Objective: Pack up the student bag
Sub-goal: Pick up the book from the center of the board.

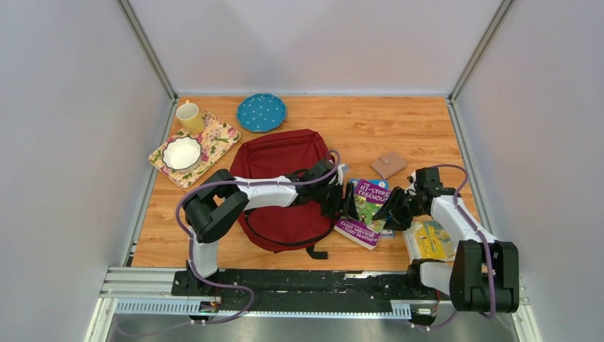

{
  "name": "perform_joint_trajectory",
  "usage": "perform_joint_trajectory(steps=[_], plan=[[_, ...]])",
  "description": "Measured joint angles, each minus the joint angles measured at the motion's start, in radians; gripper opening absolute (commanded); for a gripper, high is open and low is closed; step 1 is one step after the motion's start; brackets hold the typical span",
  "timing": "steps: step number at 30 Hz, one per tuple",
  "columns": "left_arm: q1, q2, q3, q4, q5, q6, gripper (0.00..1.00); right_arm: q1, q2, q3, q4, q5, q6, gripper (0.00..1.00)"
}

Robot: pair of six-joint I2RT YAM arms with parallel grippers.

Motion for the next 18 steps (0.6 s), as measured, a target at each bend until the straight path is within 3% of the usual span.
perform_joint_trajectory(steps=[5, 10, 11, 16, 18], plan=[[0.0, -0.007, -0.019, 0.016, -0.002, -0.013, 0.64, 0.0, 0.014, 0.02, -0.019, 0.001, -0.022, 0.47], [-0.009, -0.023, -0.04, 0.019, -0.012, -0.027, 0.61, 0.0, 0.092, 0.074, -0.046, 0.002, -0.063, 0.48], [-0.013, -0.027, -0.044, 0.018, -0.019, -0.03, 0.54, 0.0, 0.104, 0.084, -0.05, 0.002, -0.068, 0.48], [-0.026, -0.049, -0.058, 0.008, -0.044, -0.042, 0.43, 0.0, 0.114, 0.094, -0.048, 0.008, -0.079, 0.48], [-0.026, -0.058, -0.07, 0.015, -0.045, -0.044, 0.29, 0.0, 0.118, 0.095, -0.045, 0.007, -0.081, 0.48]])
